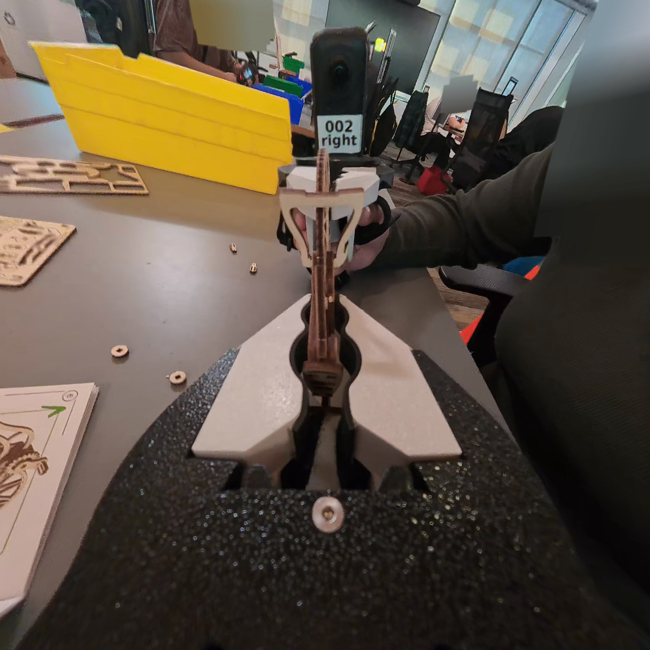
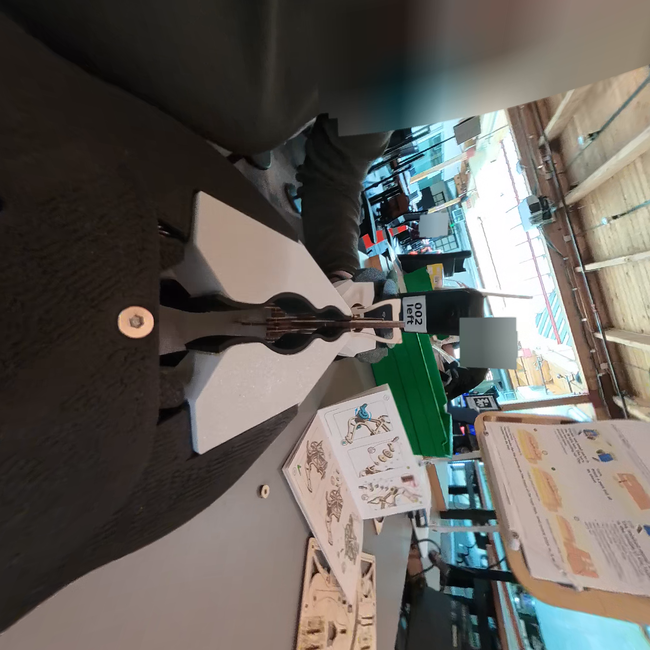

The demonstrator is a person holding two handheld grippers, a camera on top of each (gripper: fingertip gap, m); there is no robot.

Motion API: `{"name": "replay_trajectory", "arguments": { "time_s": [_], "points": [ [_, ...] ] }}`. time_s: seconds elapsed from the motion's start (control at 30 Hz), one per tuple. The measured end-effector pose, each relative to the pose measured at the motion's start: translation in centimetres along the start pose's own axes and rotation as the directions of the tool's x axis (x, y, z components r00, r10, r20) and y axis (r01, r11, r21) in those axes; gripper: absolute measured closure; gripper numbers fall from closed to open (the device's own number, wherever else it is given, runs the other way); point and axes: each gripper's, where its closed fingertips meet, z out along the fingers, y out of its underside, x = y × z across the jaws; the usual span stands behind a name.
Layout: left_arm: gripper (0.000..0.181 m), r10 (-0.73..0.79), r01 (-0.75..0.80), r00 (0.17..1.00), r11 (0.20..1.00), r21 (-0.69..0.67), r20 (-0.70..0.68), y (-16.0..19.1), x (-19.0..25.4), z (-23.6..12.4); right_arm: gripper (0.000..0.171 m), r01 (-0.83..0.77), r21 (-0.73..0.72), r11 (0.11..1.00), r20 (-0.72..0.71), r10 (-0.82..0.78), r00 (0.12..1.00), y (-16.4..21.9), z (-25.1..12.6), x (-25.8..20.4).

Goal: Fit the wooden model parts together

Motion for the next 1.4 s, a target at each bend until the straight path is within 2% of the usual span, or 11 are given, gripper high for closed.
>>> {"name": "replay_trajectory", "arguments": {
  "time_s": [0.17, 0.37, 0.63, 0.87, 1.07, 1.3, 1.4],
  "points": [
    [0.174, 0.213, -0.215, 0.976, 0.974, 0.074, 0.036, -1.0, 1.1, 0.1, 0.171, 0.207, -0.009, 0.978, 0.019, -0.207, 0.978, -0.9, 0.0, -2.0],
    [0.174, 0.382, -0.384, 0.923, 0.917, 0.107, 0.043, -1.6, 2.8, 0.1, 0.171, 0.418, -0.037, 0.908, 0.052, -0.416, 0.908, -0.9, 0.2, -4.3],
    [0.175, 0.473, -0.48, 0.877, 0.872, 0.1, 0.086, -2.1, 3.4, 0.1, 0.171, 0.466, -0.037, 0.884, 0.061, -0.463, 0.884, -0.9, 0.2, -5.1],
    [0.174, 0.579, -0.588, 0.801, 0.809, 0.019, 0.153, -1.9, 3.0, 0.2, 0.171, 0.667, -0.09, 0.739, 0.025, -0.668, 0.744, -0.5, 0.4, -6.0],
    [0.175, 0.739, -0.732, 0.643, 0.67, -0.122, 0.198, -1.0, 2.5, 0.4, 0.171, 0.823, -0.158, 0.545, 0.045, -0.829, 0.557, 0.8, 0.6, -6.7],
    [0.174, 0.811, -0.783, 0.553, 0.584, -0.214, 0.19, -0.1, 2.2, 0.8, 0.171, 0.876, -0.201, 0.438, 0.09, -0.882, 0.462, 2.4, 1.0, -7.0],
    [0.174, 0.816, -0.785, 0.548, 0.578, -0.222, 0.186, 0.1, 2.2, 1.0, 0.171, 0.873, -0.202, 0.444, 0.093, -0.878, 0.469, 2.5, 1.0, -6.9]
  ]
}}
